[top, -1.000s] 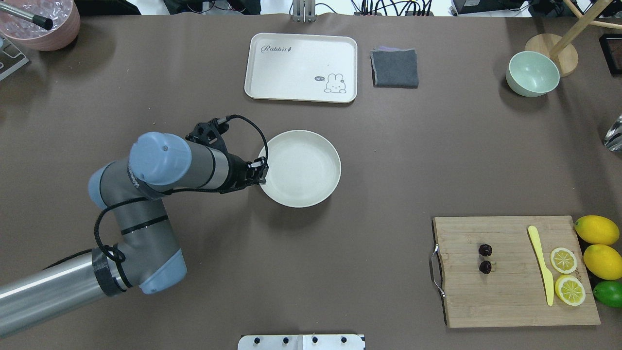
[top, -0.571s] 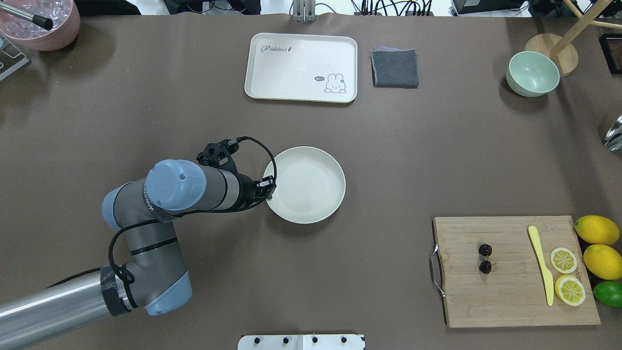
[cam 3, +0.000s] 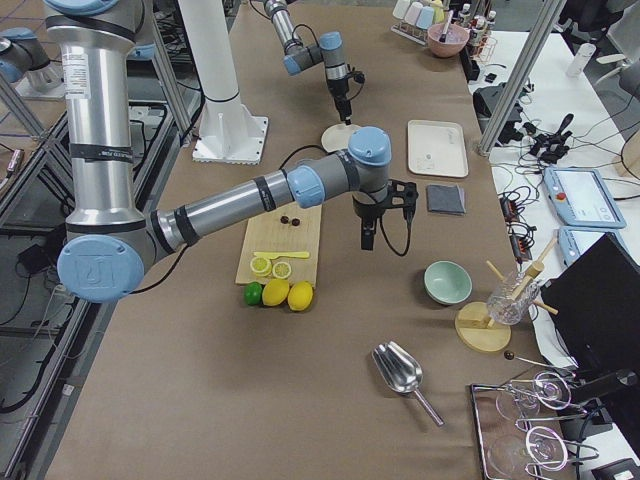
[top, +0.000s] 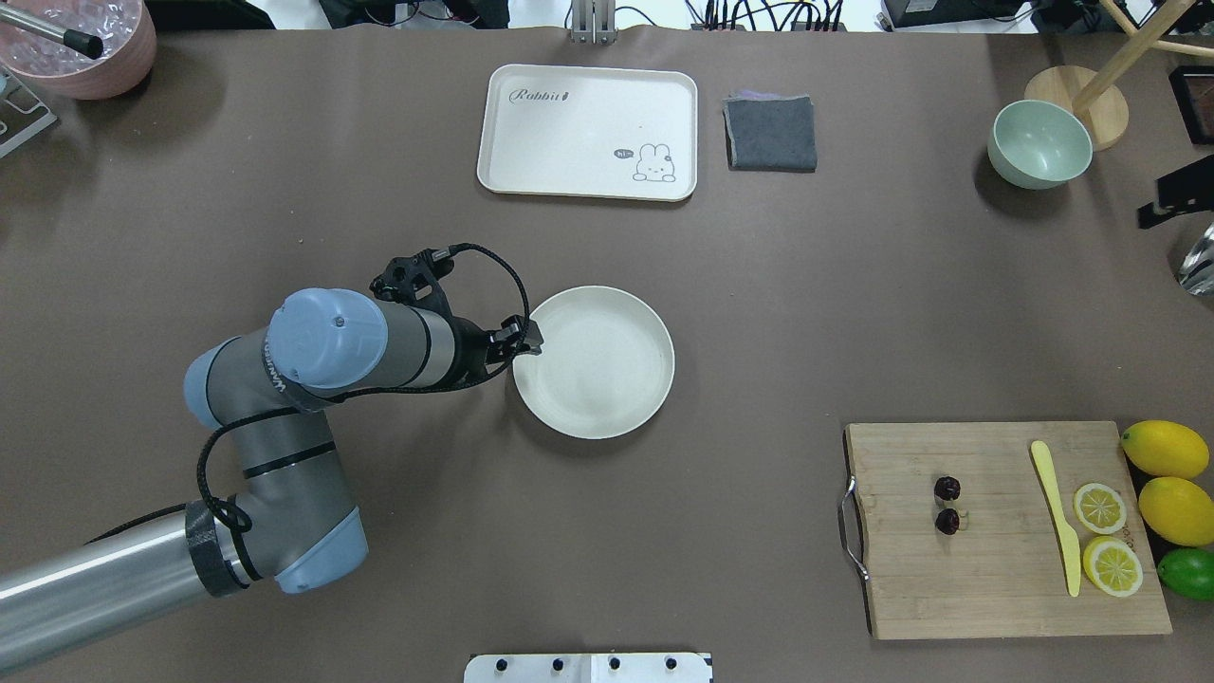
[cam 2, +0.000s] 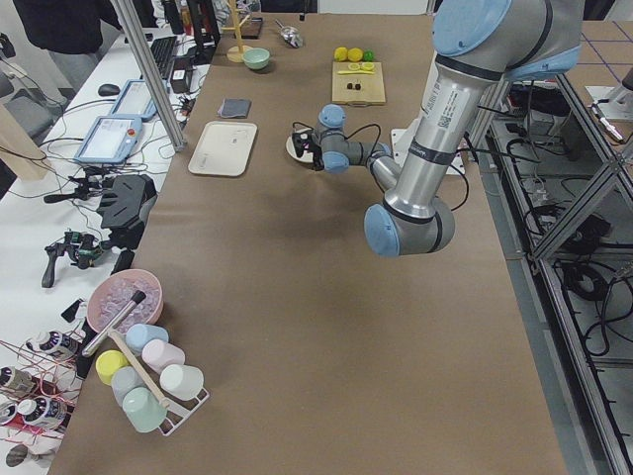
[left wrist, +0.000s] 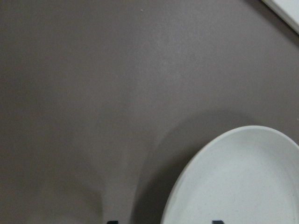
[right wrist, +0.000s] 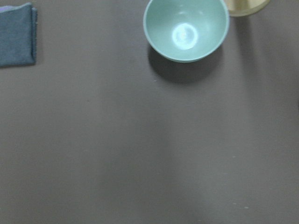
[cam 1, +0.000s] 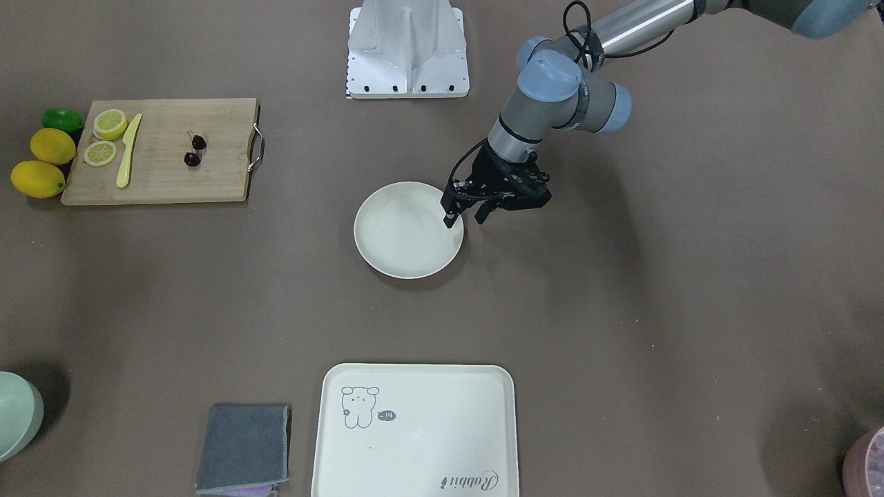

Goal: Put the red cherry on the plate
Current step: 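Release and retract the left gripper while the right gripper reaches toward the cherries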

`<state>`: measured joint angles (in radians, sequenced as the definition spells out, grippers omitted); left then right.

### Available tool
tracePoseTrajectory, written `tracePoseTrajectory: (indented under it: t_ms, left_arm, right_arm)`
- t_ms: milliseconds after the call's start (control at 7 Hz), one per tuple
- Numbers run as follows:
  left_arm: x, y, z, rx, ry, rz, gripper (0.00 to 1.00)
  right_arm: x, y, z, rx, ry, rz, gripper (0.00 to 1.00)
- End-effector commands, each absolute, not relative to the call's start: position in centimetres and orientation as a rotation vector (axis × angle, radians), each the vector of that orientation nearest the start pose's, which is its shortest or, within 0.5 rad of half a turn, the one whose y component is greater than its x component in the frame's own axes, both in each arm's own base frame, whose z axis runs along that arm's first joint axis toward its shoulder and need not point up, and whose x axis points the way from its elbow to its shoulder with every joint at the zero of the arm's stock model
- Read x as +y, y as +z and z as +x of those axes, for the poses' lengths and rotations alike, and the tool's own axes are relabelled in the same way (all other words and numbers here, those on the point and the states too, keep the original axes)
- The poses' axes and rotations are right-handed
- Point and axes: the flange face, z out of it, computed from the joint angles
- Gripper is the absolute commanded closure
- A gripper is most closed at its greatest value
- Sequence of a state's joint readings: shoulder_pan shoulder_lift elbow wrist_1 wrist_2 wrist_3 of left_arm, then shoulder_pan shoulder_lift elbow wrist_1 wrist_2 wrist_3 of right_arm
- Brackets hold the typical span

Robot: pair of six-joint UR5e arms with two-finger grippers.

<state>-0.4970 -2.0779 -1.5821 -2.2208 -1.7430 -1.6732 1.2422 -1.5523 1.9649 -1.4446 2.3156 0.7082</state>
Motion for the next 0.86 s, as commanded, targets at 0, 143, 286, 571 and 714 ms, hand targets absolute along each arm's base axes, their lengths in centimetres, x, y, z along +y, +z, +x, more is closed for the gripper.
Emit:
tracePoseTrajectory:
  t_ms: [0,143,286,571,714]
  left_arm:
    - [-47.1,28.9,49.5,1.102,-0.417,0.177,0.02]
    - [-50.2,29.3,46.8,1.011,-0.351,0.238,0.02]
    - [-53.2,29.6,42.6,0.990,-0.249,0.278,0.02]
    - [-58.5,30.1,34.0,0.958,-0.209,0.333,0.02]
    - [-59.9,30.0,30.5,0.961,-0.238,0.285,0.02]
  right_arm:
    - [-45.1,40.3,-20.4,-0.934,0.180,0.089,0.00]
    - [-43.3,39.5,-23.5,-0.934,0.169,0.071,0.00]
    - [-41.8,40.0,-25.3,-0.925,0.146,0.040,0.00]
    - [-37.5,42.4,-29.2,-0.853,0.163,-0.028,0.00]
    - [-35.7,43.3,-30.4,-0.829,0.148,-0.051,0.00]
